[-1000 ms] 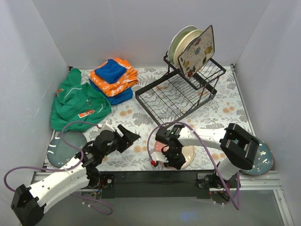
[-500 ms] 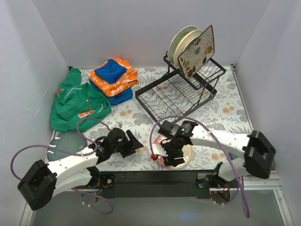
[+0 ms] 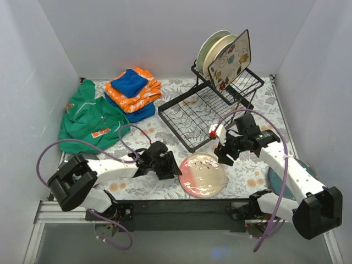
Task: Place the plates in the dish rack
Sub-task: Grab a plate with the left arm
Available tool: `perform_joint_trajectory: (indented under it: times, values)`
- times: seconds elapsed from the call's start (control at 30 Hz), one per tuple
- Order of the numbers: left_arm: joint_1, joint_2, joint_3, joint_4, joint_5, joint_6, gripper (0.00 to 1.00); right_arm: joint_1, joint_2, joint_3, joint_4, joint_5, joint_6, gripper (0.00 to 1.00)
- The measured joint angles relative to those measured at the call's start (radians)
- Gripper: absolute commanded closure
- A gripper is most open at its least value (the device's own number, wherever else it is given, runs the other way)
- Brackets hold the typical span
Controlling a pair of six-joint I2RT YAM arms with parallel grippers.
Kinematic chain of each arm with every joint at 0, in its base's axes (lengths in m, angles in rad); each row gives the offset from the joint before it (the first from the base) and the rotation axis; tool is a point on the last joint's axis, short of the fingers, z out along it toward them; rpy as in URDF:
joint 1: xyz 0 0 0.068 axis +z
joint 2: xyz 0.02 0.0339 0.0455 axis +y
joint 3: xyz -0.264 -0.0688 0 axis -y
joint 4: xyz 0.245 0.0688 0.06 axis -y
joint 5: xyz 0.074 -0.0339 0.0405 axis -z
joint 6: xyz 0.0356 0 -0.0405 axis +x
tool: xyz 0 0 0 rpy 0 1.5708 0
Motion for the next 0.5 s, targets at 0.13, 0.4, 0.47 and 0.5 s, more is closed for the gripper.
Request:
perform_joint_trajectory:
  times: [0.13,0.4,0.47,0.5]
  values:
    - [-0.048,0.103,0.098,-0.072,-0.032,0.014,0.55,-0.100,-0.025,-0.025,0.034,-0.051,0.017,0.28]
    - [-0.066,0.166,0.151,-0.115,-0.050,0.040,1.00,-0.125,-0.043,-0.097,0.048,-0.158,-0.018,0.24]
    - [-0.064,0.178,0.156,-0.118,-0.040,0.039,1.00,-0.123,-0.048,-0.098,0.047,-0.189,-0.050,0.18]
    - [-0.064,0.179,0.158,-0.116,-0.040,0.038,1.00,-0.120,-0.053,-0.098,0.048,-0.201,-0.069,0.15]
